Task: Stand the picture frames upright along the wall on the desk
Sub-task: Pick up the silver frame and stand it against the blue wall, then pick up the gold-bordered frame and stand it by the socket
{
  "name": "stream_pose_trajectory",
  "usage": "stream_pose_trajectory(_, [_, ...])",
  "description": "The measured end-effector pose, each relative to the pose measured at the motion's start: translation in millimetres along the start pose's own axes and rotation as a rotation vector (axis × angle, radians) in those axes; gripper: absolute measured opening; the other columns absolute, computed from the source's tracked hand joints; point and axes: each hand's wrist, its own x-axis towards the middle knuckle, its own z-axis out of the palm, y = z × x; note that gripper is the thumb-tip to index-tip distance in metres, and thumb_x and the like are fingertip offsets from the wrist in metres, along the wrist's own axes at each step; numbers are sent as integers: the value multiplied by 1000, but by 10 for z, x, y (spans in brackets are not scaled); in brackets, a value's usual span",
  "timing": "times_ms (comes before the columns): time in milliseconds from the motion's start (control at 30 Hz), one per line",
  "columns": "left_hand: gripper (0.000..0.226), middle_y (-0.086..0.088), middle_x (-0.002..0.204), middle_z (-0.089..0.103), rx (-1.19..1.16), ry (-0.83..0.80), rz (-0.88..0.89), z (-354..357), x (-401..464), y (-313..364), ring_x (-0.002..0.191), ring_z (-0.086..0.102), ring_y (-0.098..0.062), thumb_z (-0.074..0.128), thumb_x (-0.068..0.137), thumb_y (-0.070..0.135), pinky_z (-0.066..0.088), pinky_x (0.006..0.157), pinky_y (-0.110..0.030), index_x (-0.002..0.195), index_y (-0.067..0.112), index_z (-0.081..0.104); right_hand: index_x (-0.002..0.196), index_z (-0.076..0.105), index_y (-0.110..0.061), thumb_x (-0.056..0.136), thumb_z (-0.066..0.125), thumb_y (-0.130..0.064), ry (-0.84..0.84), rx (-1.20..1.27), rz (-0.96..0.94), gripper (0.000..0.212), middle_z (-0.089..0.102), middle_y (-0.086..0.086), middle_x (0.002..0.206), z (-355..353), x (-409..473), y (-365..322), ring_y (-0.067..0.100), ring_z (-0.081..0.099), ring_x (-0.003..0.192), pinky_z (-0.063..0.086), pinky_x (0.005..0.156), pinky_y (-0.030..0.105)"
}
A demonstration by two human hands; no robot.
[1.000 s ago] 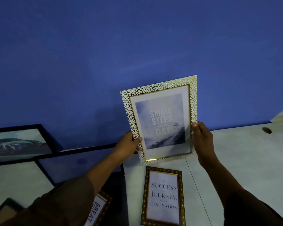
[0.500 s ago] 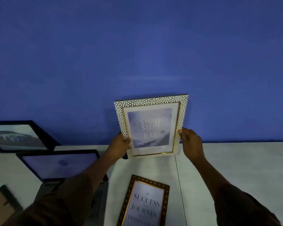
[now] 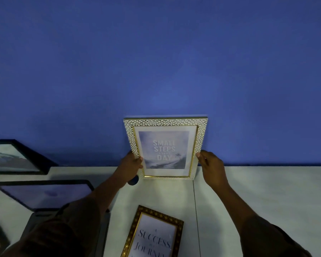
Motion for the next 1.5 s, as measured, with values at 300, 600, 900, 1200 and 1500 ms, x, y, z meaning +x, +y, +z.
stream_pose_trajectory(300, [32, -16, 114, 67, 31, 12, -31, 46, 71, -102, 96, 71, -35, 65, 95, 19, 57, 88, -46, 121, 12, 46, 124, 67, -16, 103, 50, -40, -76, 23, 63, 36, 72, 6, 117, 14, 91, 140, 22, 68, 105, 56, 88, 39])
stream_pose_trajectory(600, [58, -14, 131, 59, 39, -10, -277, 296, -787, -940, 112, 60, -29, 70, 91, 34, 49, 94, -36, 137, 10, 45, 118, 65, -21, 97, 61, -42, -174, 52, 365, 31, 77, 6, 103, 374, -1030, 566, 26, 74, 94, 57, 89, 38])
stream_pose_trajectory(900, [46, -10, 97, 71, 220, 53, -316, 667, -1724, -1932, 90, 70, -30, 65, 81, 48, 59, 78, -44, 109, 11, 65, 123, 58, -24, 97, 59, -35, -308, 32, 479, 29, 75, 0, 111, 1019, -2666, 406, 26, 69, 105, 42, 74, 28])
stream_pose_trajectory(1200, [47, -10, 93, 72, 46, 64, -439, 662, -1776, -2199, 90, 69, -30, 53, 82, 53, 59, 85, -46, 98, 12, 69, 113, 66, -14, 96, 61, -40, -232, 156, 710, 31, 72, 3, 108, 1011, -2634, 336, 22, 66, 99, 46, 80, 28])
stream_pose_trajectory(1500, [17, -10, 83, 71, -277, 40, -353, 77, -2504, -2157, 70, 62, -18, 56, 99, 12, 47, 60, -28, 91, 5, 69, 80, 68, -11, 101, 54, -30, -315, -70, 465, 32, 72, 5, 79, 1060, -2736, -113, 19, 66, 69, 51, 59, 31])
